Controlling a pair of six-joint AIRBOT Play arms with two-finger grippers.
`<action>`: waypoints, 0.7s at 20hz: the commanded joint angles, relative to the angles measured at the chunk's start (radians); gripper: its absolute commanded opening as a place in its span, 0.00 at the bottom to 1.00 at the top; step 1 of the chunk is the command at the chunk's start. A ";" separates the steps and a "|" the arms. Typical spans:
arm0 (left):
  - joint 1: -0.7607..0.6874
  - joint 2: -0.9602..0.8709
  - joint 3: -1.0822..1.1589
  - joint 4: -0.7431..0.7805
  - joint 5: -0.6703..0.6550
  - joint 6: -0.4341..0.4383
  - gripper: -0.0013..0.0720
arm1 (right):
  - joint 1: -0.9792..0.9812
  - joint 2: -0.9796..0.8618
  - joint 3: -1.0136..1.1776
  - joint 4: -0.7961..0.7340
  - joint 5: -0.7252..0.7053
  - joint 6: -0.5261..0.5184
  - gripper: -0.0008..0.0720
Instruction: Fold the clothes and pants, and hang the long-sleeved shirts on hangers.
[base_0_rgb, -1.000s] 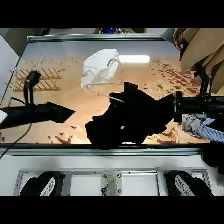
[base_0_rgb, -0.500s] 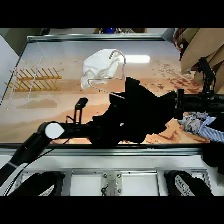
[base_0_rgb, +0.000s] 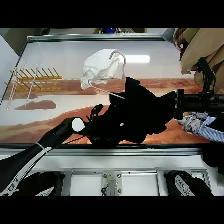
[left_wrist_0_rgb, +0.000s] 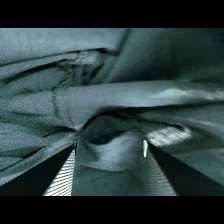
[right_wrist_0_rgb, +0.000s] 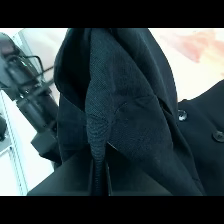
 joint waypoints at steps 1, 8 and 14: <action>-0.003 -0.067 0.005 -0.073 0.022 -0.011 0.62 | 0.001 0.000 0.001 -0.021 0.001 0.000 0.04; 0.035 -0.111 0.005 -0.105 0.024 0.026 0.04 | 0.001 0.002 0.001 -0.023 0.001 0.025 0.04; 0.356 0.192 0.005 0.125 -0.084 0.023 0.04 | 0.079 0.079 0.001 -0.084 -0.104 0.075 0.04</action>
